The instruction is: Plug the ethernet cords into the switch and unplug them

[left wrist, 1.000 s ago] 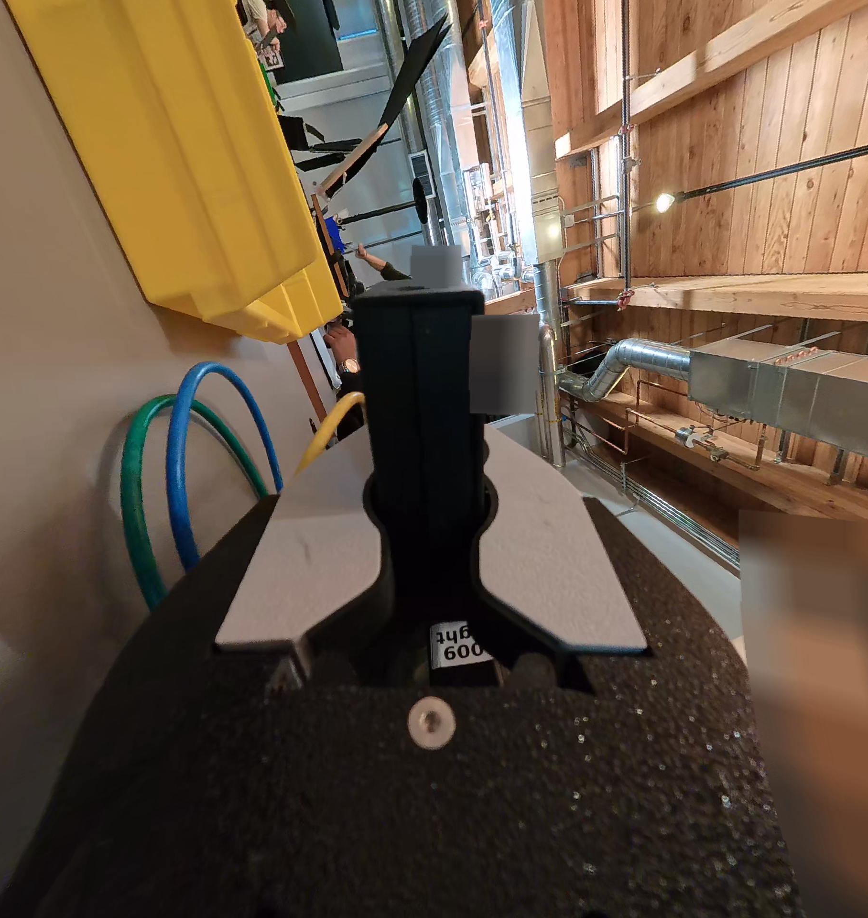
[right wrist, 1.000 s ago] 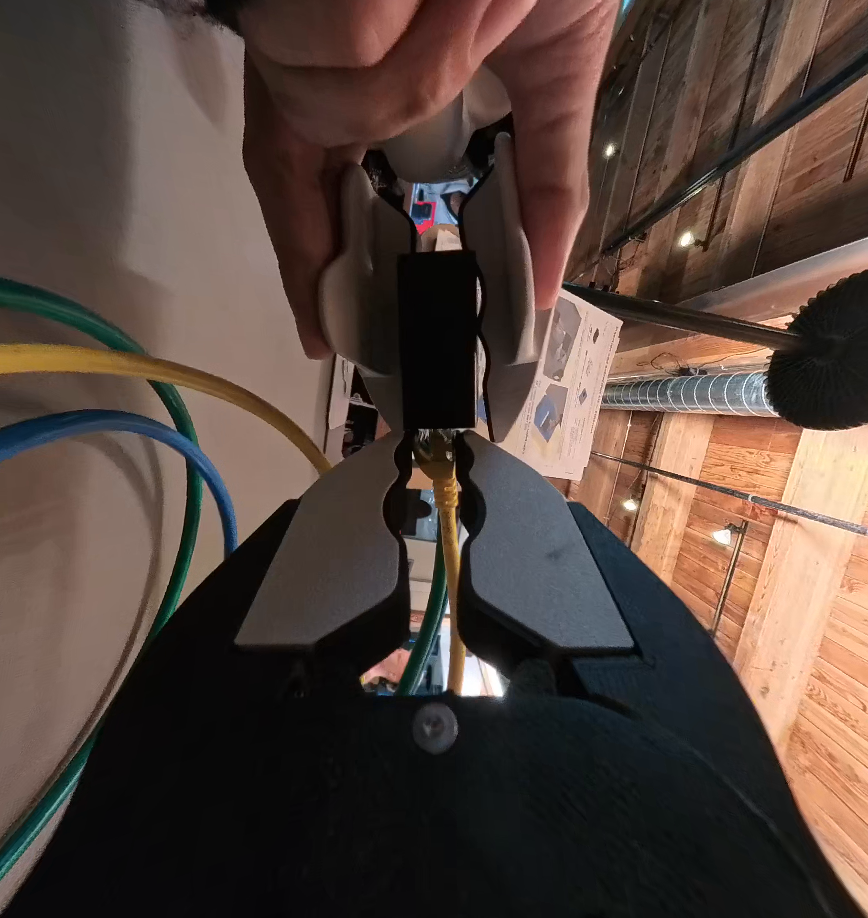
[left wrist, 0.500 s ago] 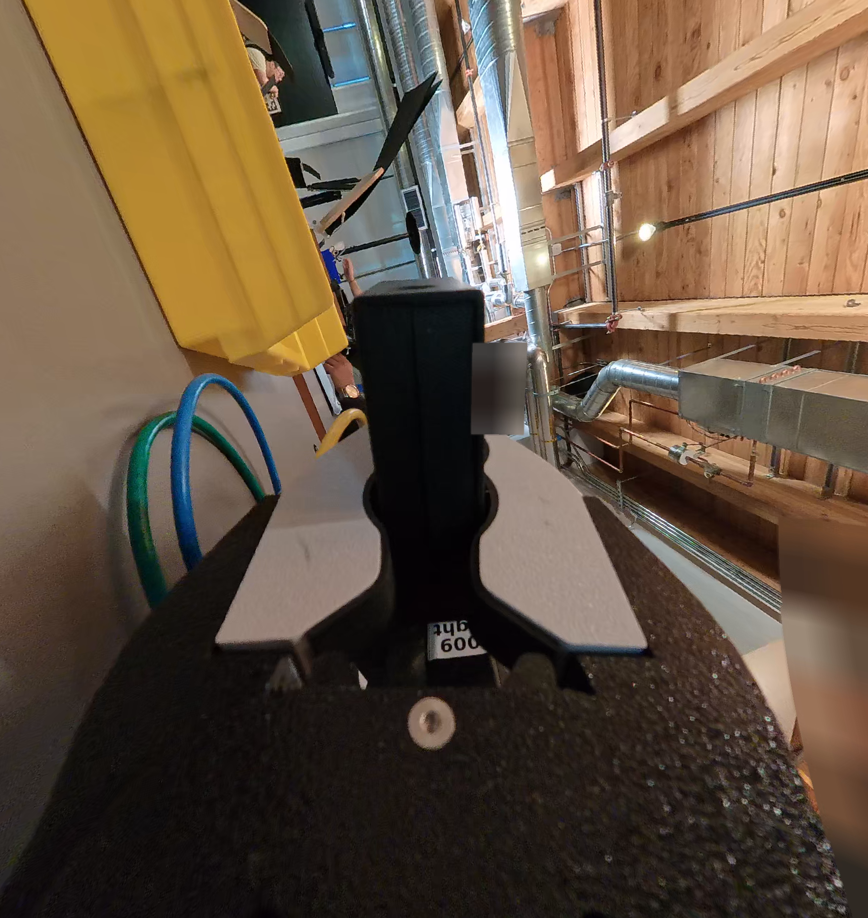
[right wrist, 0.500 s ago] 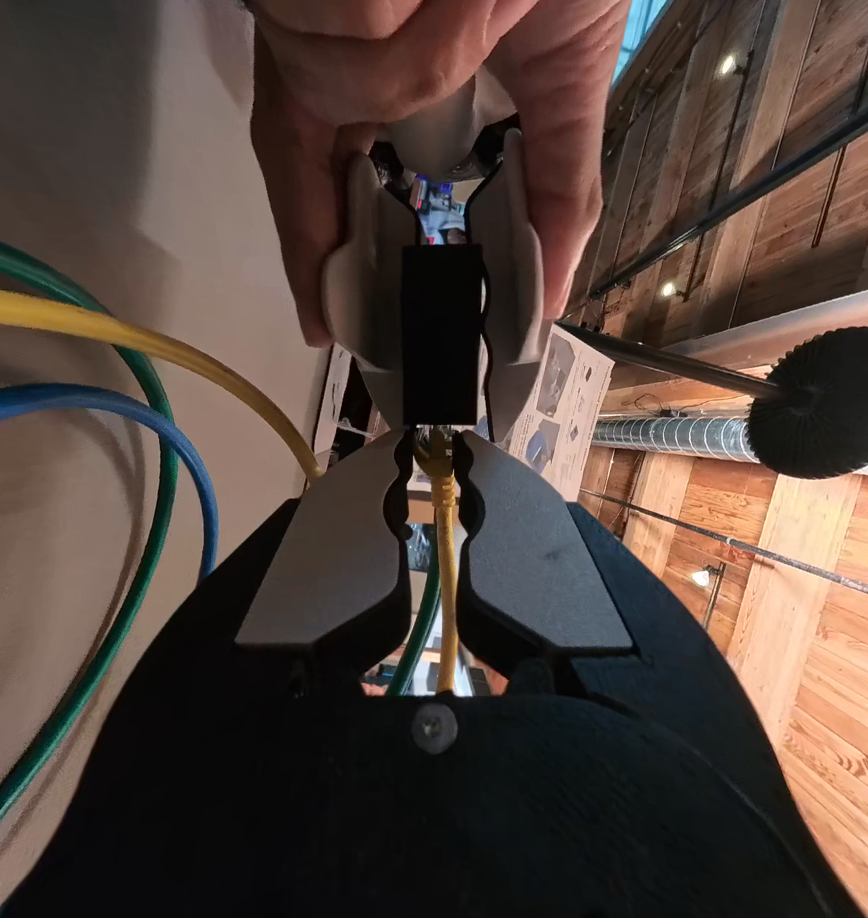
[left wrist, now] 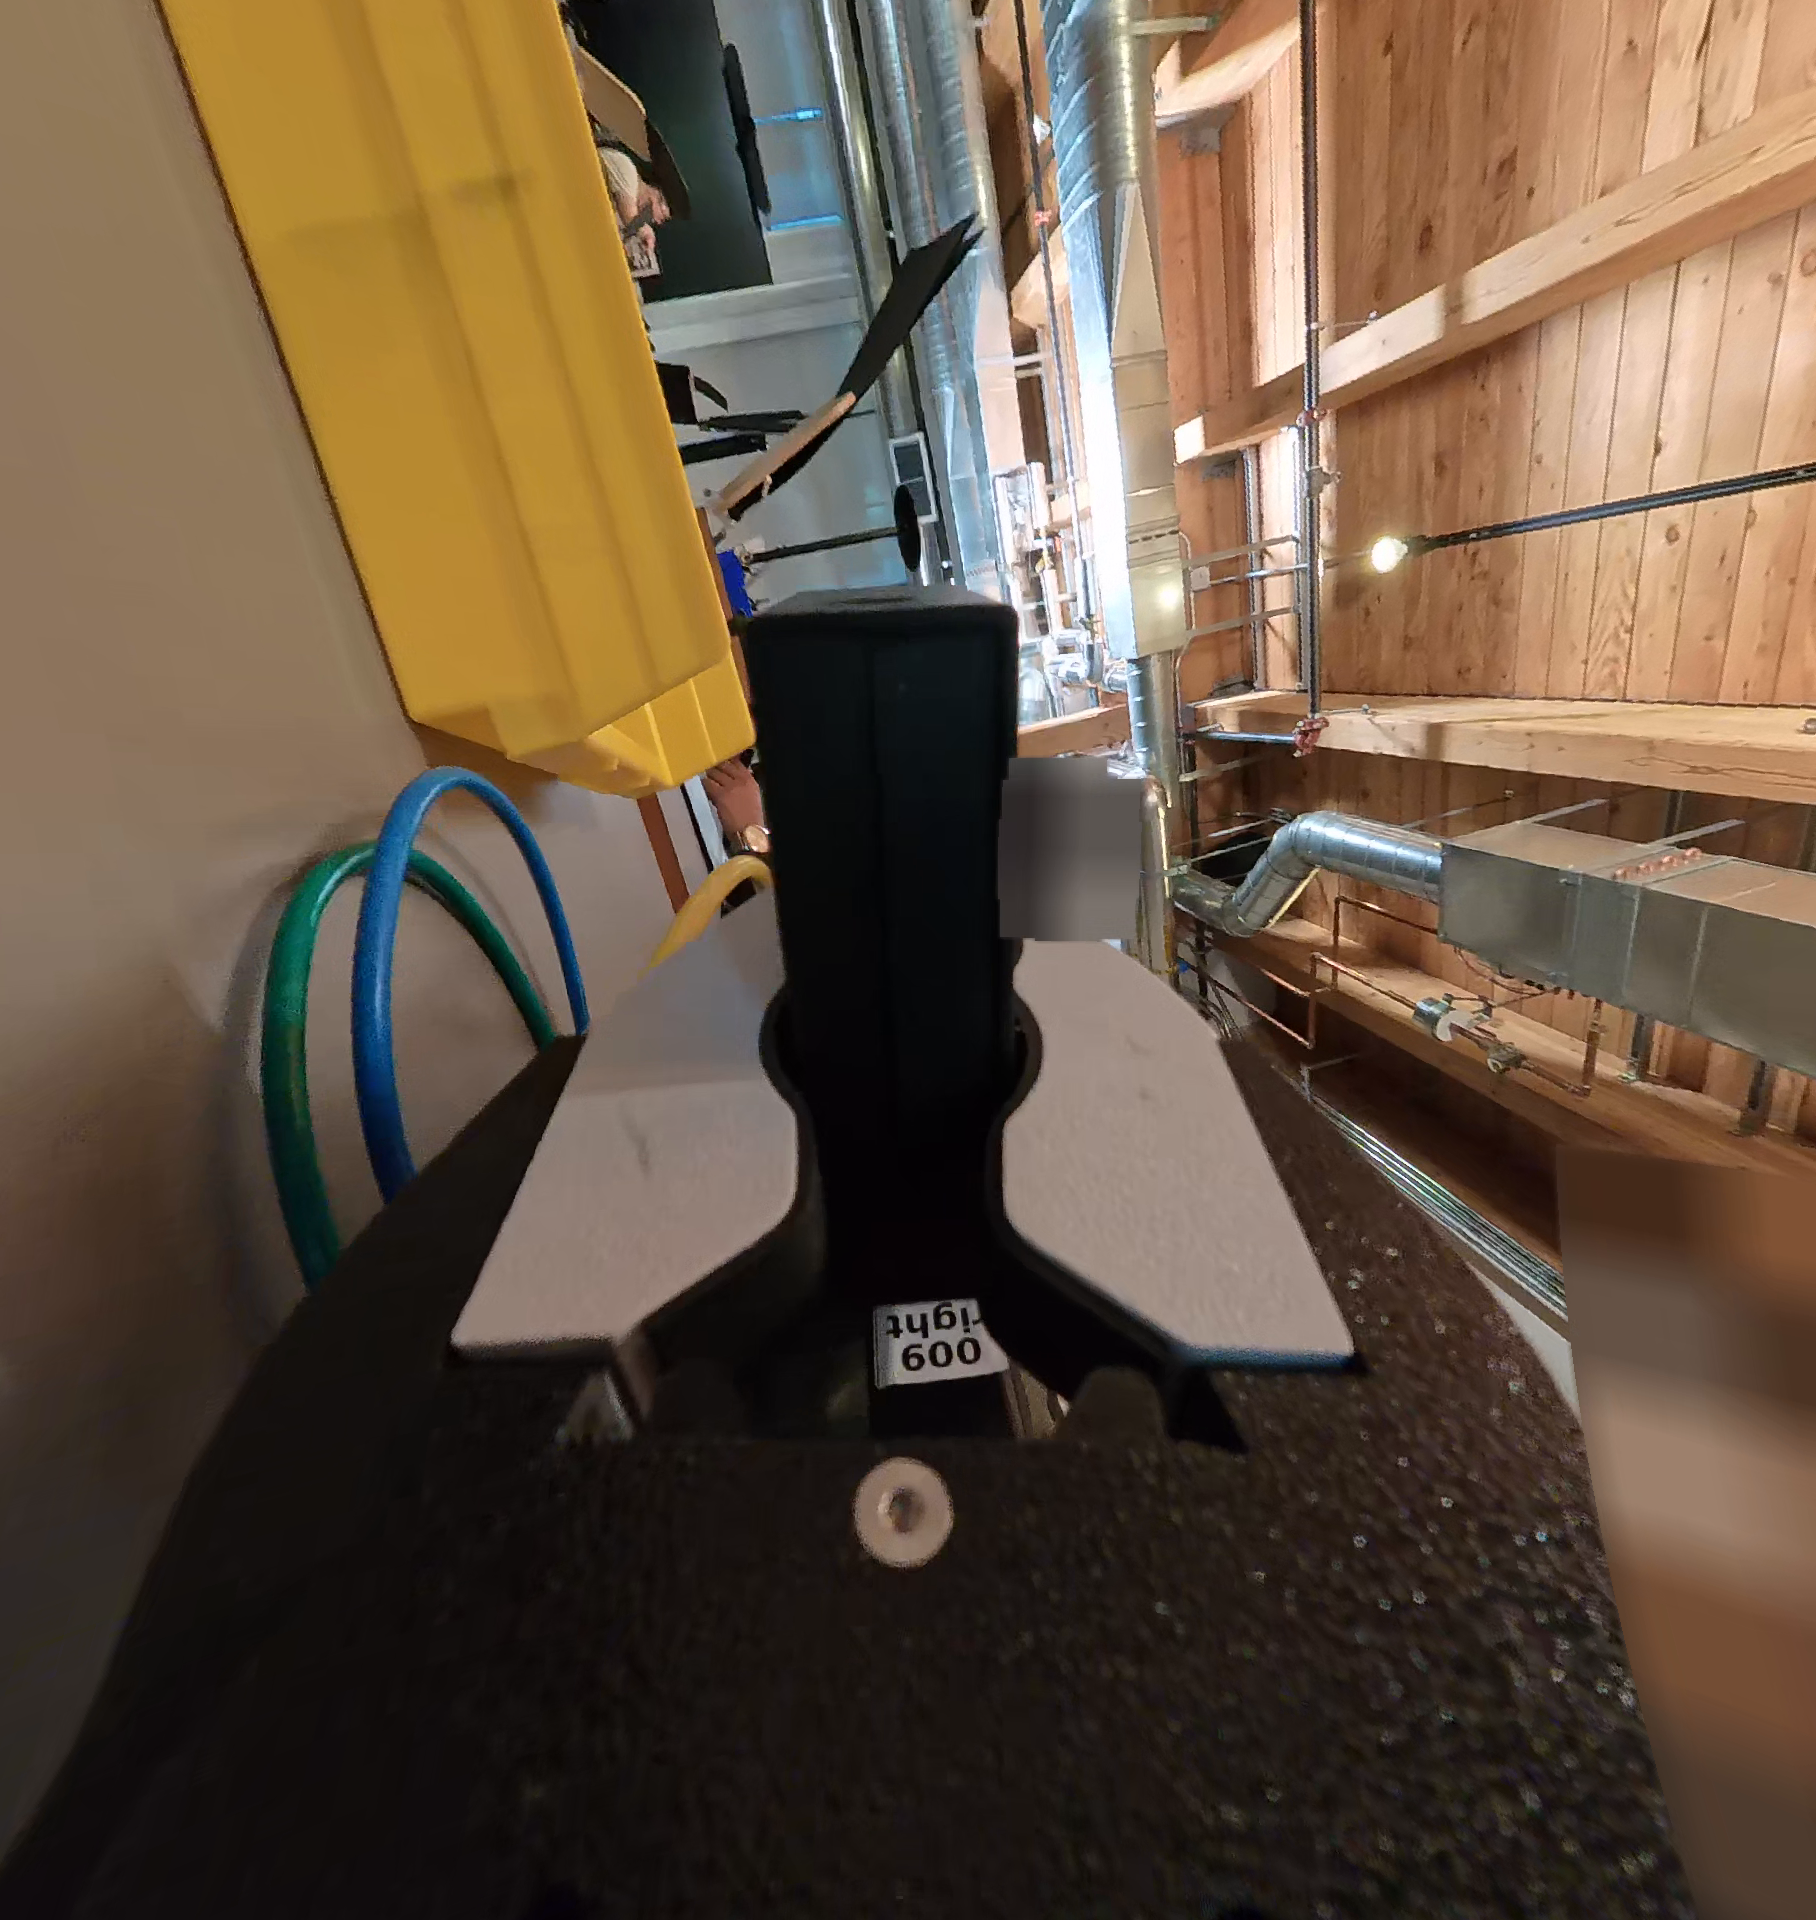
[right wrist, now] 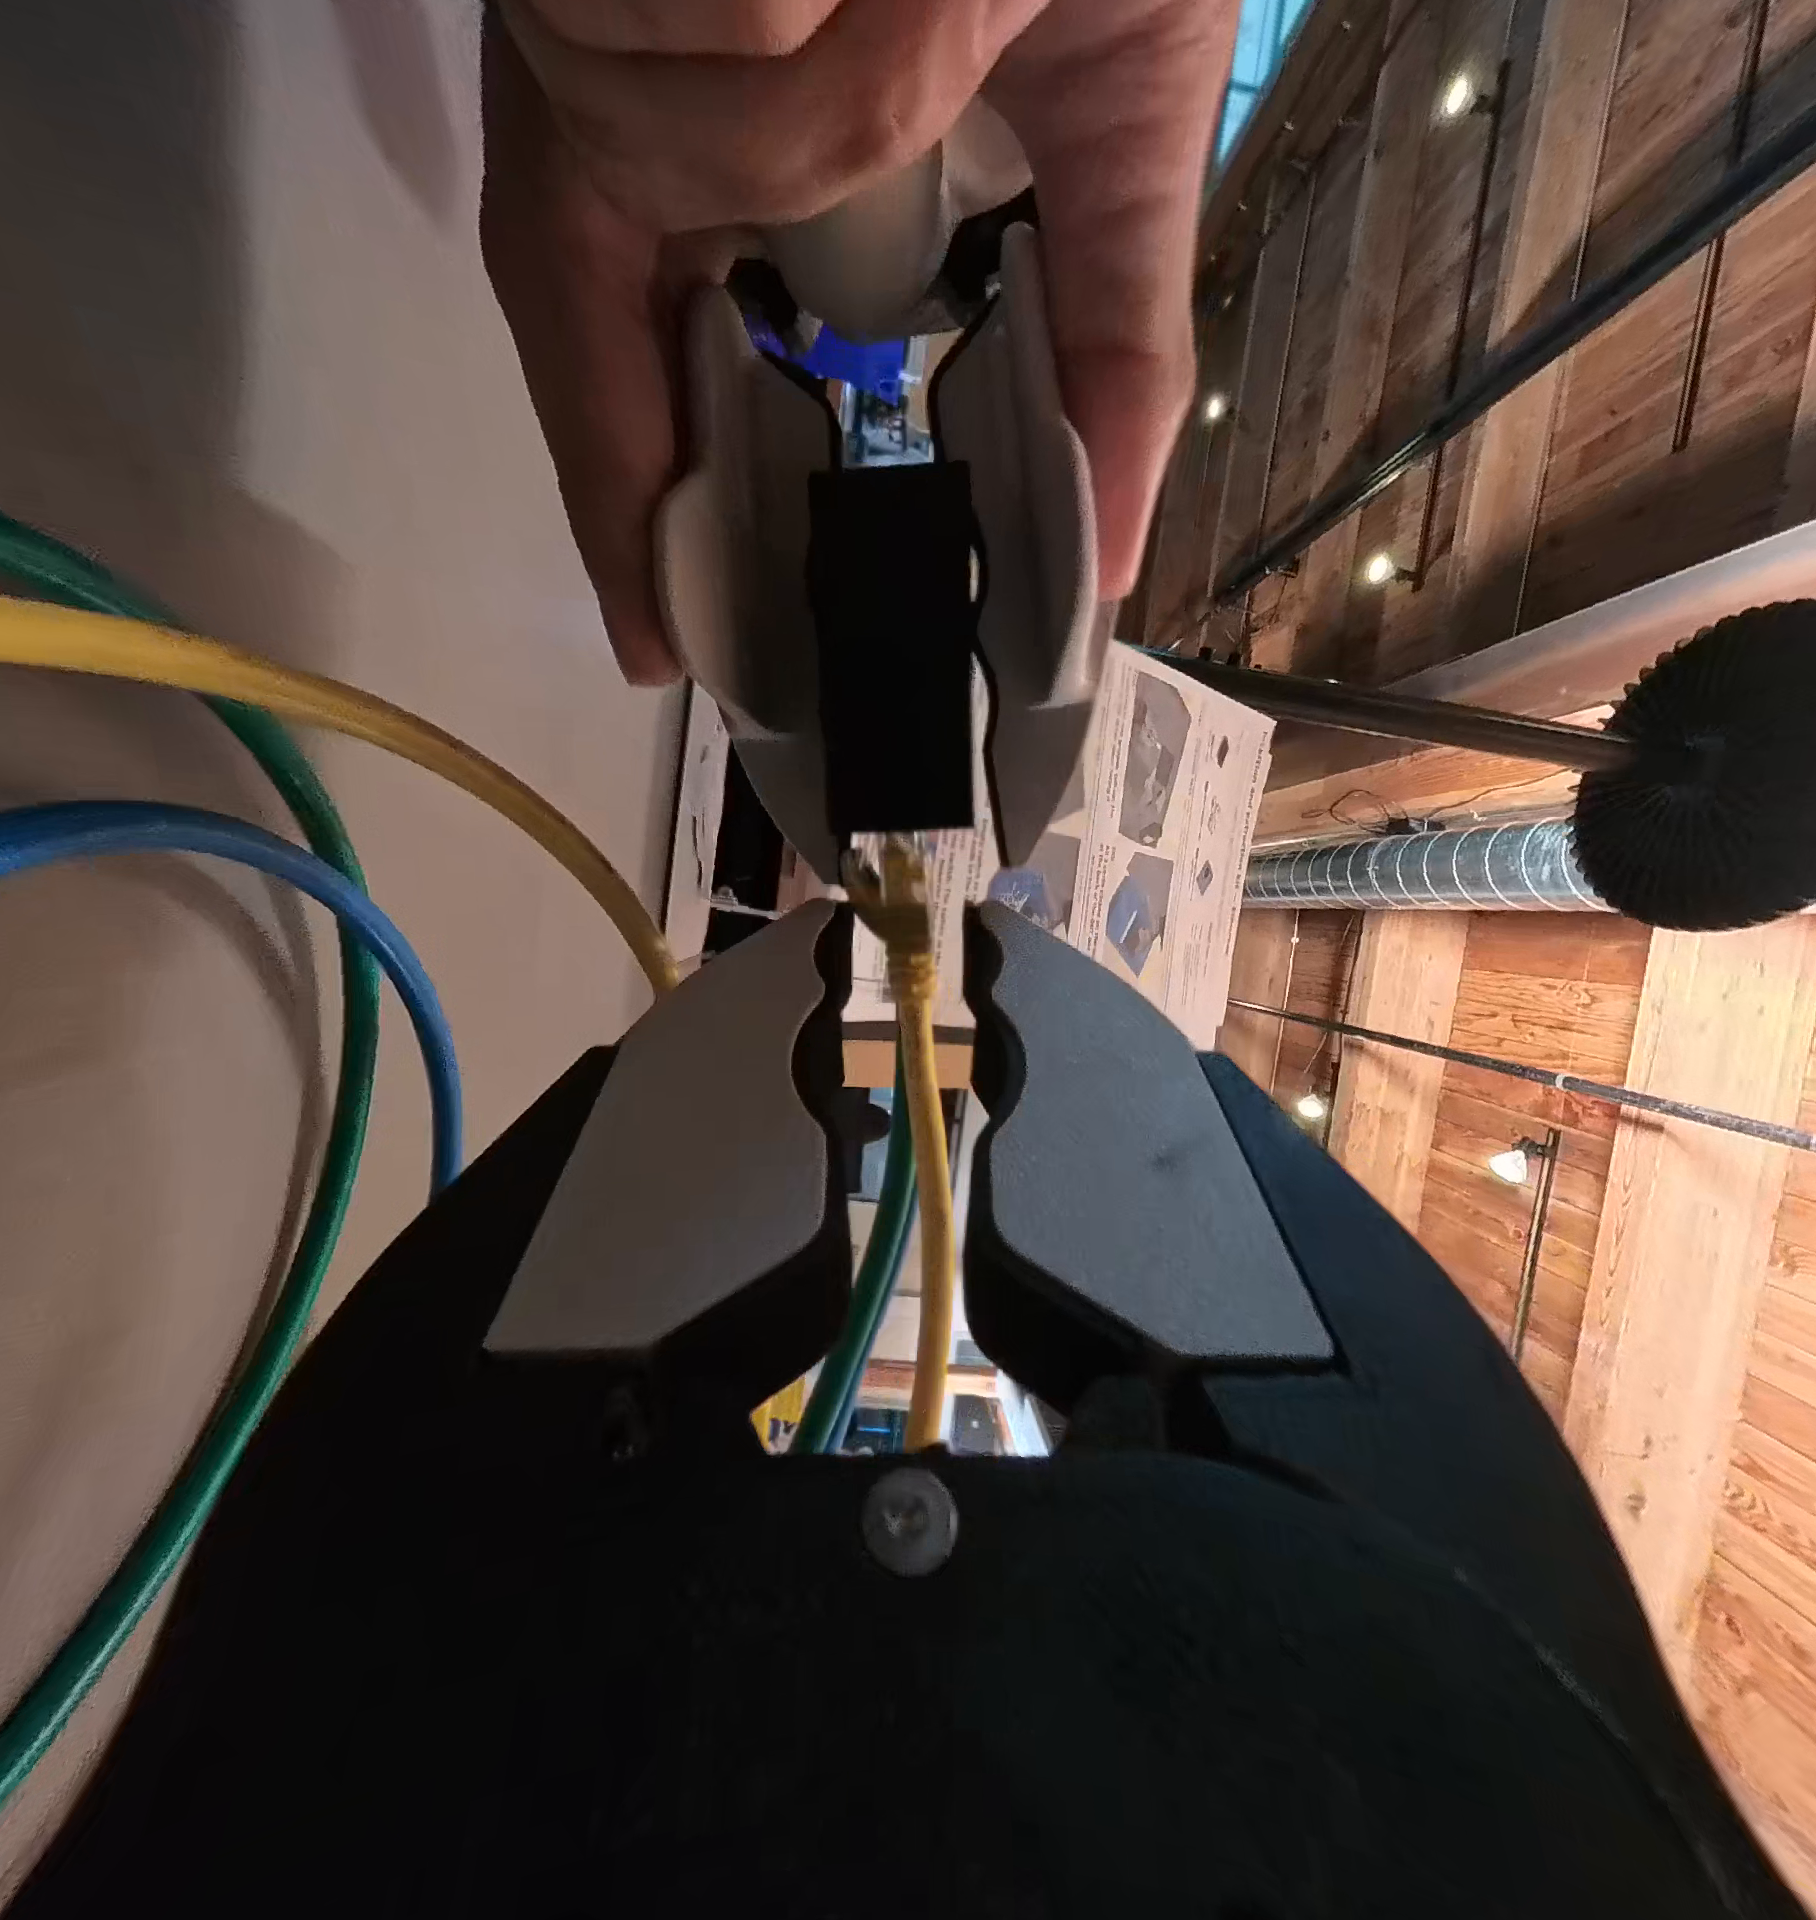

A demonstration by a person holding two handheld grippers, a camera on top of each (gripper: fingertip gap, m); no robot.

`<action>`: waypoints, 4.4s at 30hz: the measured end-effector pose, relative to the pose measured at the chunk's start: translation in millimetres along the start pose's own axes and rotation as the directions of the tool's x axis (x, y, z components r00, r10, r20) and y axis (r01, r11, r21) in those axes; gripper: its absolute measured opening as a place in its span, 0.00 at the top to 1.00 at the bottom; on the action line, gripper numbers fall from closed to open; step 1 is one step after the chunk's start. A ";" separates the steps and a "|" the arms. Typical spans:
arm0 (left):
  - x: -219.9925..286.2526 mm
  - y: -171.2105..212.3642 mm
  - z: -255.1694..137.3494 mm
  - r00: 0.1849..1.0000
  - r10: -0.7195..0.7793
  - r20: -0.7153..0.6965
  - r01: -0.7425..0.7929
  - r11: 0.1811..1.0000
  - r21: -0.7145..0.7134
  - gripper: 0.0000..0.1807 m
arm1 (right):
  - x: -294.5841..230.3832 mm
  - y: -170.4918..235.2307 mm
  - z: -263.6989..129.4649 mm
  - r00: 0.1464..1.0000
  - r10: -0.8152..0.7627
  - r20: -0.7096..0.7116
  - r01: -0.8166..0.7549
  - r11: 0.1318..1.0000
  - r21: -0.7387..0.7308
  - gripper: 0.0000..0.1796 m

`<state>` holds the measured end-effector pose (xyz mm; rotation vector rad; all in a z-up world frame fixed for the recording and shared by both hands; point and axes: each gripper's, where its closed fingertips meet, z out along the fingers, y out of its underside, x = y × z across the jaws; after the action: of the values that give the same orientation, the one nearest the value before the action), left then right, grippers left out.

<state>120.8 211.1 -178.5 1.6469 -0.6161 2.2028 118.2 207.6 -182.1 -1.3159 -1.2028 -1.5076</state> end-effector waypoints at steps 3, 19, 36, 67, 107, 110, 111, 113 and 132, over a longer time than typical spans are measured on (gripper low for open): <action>-1.8 -3.3 -2.2 1.000 -0.016 -0.004 0.016 1.000 0.010 0.83 | -1.6 -1.8 -3.2 0.999 0.043 0.007 -0.043 0.999 0.014 0.88; -5.3 -2.4 0.7 0.998 -0.058 -0.013 0.058 0.998 0.026 0.83 | -7.5 -8.5 1.3 0.992 0.129 0.007 -0.129 0.992 -0.014 0.91; -12.3 -6.7 -1.7 0.996 -0.084 -0.013 0.084 0.995 0.057 0.83 | -14.6 -10.8 4.0 0.995 -0.034 0.098 0.036 0.999 -0.013 0.92; -28.0 -13.2 -7.9 0.989 -0.145 -0.029 0.148 0.984 0.096 0.84 | -29.9 -13.2 9.2 0.973 -0.144 0.183 0.152 0.988 -0.025 0.92; -15.7 -19.1 -6.0 0.987 -0.100 -0.128 0.118 0.983 0.143 0.84 | -5.2 -19.7 -26.5 0.426 0.898 0.106 -0.846 0.437 -0.305 0.85; -12.5 -18.3 -4.8 0.987 -0.071 -0.147 0.092 0.986 0.139 0.83 | -5.5 -28.1 -29.0 -0.422 0.905 0.048 -0.888 -0.402 -0.223 0.83; -11.0 -17.5 -3.9 0.987 -0.057 -0.151 0.078 0.988 0.136 0.83 | -9.3 -21.5 -26.8 -0.618 0.786 0.032 -0.775 -0.602 -0.190 0.82; -9.6 -15.8 -2.2 0.989 -0.031 -0.147 0.051 0.990 0.132 0.83 | -18.6 -6.9 -22.1 -0.804 0.594 0.029 -0.591 -0.794 -0.144 0.83; -15.0 -11.2 3.1 0.991 0.122 -0.053 -0.112 0.981 0.161 0.84 | -20.1 0.3 3.0 -0.930 0.359 0.074 -0.363 -0.931 -0.044 0.91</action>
<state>133.2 219.0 -190.5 1.6485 -0.5464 2.4340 122.4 210.0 -201.9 -1.2788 0.8859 0.6940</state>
